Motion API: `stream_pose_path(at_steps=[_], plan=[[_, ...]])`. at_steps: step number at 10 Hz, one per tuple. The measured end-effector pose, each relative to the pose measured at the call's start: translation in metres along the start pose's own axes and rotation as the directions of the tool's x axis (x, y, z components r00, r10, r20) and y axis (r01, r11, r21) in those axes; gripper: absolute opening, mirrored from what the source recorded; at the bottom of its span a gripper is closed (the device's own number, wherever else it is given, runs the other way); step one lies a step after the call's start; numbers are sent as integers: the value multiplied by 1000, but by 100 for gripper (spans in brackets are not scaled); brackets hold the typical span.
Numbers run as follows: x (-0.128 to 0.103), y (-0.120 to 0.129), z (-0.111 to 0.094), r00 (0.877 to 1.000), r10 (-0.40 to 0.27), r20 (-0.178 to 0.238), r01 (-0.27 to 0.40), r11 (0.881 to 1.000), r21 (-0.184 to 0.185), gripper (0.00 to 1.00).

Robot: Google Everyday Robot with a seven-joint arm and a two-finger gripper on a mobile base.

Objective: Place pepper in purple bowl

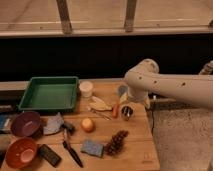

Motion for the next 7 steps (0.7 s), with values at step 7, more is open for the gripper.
stream_pose_path(at_steps=[7], plan=[[-7, 63, 21, 971, -228, 67, 230, 973, -25, 79]])
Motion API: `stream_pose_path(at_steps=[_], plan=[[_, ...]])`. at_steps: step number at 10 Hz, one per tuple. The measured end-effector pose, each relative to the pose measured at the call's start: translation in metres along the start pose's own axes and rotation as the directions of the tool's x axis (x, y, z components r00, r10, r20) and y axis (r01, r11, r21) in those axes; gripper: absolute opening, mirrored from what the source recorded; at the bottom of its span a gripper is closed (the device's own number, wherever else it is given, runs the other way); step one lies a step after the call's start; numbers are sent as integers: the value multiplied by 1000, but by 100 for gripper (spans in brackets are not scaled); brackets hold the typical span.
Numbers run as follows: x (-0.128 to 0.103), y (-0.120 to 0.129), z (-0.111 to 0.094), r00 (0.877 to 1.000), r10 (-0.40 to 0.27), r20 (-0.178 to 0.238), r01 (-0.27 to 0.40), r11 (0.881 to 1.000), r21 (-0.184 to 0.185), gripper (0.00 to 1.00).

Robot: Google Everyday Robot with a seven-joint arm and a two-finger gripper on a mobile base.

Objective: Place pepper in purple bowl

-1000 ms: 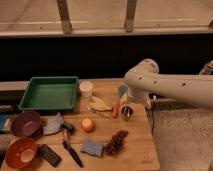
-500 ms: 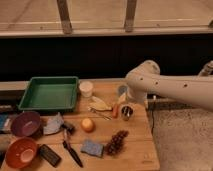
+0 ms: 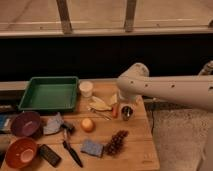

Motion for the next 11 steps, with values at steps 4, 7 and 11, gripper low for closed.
stream_pose_path(at_steps=[4, 7, 11], plan=[[-10, 18, 12, 948, -315, 38, 313, 949, 40, 79], [-13, 25, 16, 896, -442, 51, 441, 897, 33, 79], [-13, 24, 24, 902, -431, 12, 430, 902, 38, 79]])
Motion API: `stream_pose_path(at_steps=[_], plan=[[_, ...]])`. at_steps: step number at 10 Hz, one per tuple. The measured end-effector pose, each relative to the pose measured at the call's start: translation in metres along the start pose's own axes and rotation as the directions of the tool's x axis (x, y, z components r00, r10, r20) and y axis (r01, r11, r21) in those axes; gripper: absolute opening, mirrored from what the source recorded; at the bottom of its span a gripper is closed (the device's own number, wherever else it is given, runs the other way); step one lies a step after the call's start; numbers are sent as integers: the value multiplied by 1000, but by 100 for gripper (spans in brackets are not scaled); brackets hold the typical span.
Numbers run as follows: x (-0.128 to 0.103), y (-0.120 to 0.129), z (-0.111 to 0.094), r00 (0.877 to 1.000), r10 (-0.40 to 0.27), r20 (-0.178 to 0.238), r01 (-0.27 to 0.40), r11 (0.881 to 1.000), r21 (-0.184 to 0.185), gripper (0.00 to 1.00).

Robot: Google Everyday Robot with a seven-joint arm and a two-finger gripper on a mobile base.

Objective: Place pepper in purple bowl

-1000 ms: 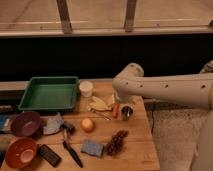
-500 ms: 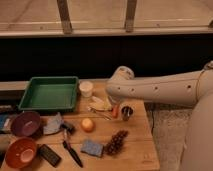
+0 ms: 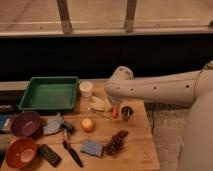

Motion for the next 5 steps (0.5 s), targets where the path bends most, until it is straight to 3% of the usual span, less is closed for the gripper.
stream_pose_path(at_steps=[3, 5], plan=[[-4, 5, 35, 998, 3, -66, -4, 1000, -15, 79], [-5, 1, 44, 996, -5, -87, 3, 1000, -22, 79]])
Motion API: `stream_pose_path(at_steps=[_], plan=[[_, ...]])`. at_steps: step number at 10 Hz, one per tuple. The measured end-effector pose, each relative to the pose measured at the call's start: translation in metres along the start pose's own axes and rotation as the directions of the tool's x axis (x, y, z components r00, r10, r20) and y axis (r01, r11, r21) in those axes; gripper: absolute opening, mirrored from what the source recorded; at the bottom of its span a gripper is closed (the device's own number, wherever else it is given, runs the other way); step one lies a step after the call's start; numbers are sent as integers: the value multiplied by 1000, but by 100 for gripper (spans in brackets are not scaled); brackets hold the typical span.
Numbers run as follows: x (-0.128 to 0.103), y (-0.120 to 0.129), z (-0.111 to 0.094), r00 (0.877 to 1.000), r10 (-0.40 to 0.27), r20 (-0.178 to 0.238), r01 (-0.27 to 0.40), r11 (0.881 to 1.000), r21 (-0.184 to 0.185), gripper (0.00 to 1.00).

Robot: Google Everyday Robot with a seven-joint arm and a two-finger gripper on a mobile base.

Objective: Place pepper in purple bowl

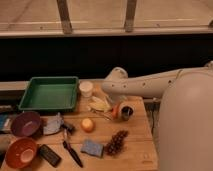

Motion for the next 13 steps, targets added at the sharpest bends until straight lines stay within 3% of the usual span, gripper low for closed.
stream_pose_path(at_steps=[3, 7, 13], plan=[[-3, -4, 15, 1000, -18, -16, 18, 999, -35, 79], [6, -16, 55, 1000, -5, 4, 6, 992, -128, 79], [-2, -8, 70, 999, 13, 39, -5, 982, -191, 79]])
